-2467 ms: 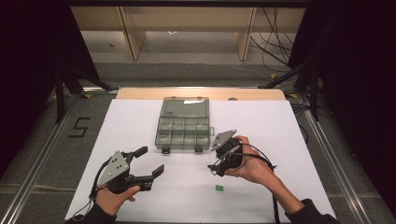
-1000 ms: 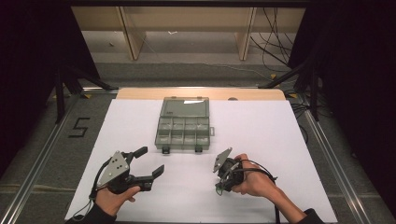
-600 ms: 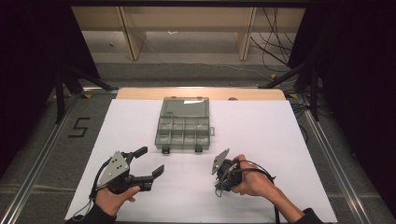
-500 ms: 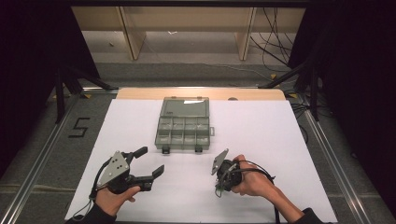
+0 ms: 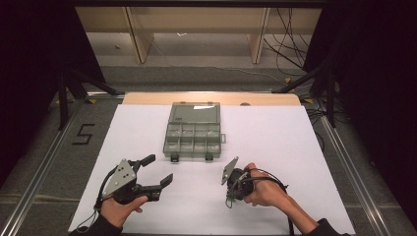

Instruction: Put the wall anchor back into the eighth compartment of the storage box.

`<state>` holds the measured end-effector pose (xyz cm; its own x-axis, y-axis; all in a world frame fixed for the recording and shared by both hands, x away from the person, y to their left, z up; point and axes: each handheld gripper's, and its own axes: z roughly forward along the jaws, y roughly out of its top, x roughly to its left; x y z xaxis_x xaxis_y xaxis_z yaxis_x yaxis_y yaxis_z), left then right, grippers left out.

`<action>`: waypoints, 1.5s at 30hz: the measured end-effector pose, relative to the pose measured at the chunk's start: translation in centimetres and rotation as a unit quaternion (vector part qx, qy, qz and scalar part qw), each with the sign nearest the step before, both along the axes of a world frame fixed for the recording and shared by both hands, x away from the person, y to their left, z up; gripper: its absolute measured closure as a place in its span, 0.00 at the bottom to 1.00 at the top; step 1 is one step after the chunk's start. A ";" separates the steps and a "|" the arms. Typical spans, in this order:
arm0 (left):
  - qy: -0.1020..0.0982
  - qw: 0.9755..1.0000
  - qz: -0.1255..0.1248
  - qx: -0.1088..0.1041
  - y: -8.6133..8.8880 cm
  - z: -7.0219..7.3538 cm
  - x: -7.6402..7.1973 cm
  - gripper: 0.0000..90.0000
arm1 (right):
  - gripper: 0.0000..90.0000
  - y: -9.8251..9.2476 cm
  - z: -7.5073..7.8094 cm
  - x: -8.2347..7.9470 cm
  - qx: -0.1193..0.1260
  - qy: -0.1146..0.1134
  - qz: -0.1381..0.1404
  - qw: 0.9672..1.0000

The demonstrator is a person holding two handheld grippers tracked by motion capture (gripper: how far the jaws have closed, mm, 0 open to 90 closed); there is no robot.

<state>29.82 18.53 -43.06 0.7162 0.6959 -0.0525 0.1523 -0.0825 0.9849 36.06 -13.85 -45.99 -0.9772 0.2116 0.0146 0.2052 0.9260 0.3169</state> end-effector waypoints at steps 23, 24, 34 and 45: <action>0.000 1.000 0.002 0.001 0.1 0.0 0.0 0.18 | 0.94 0.7 3.6 3.7 0.046 -0.059 -0.032 0.997; 0.000 1.000 0.001 0.002 0.0 0.0 0.0 0.18 | 0.94 0.8 3.7 3.8 0.046 -0.060 -0.033 0.997; 0.000 1.000 0.001 0.002 0.1 0.0 0.0 0.18 | 0.94 1.5 4.5 5.4 0.058 -0.076 -0.040 0.995; 0.001 1.000 0.002 0.001 0.1 0.0 0.0 0.18 | 0.94 2.8 5.3 7.9 0.086 -0.105 -0.057 0.989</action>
<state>29.86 18.58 -43.04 0.7138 0.6984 -0.0522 0.1547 -0.0845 0.9843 43.93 -11.08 -40.69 -0.9324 0.3328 -0.1407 0.2182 0.8291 0.5148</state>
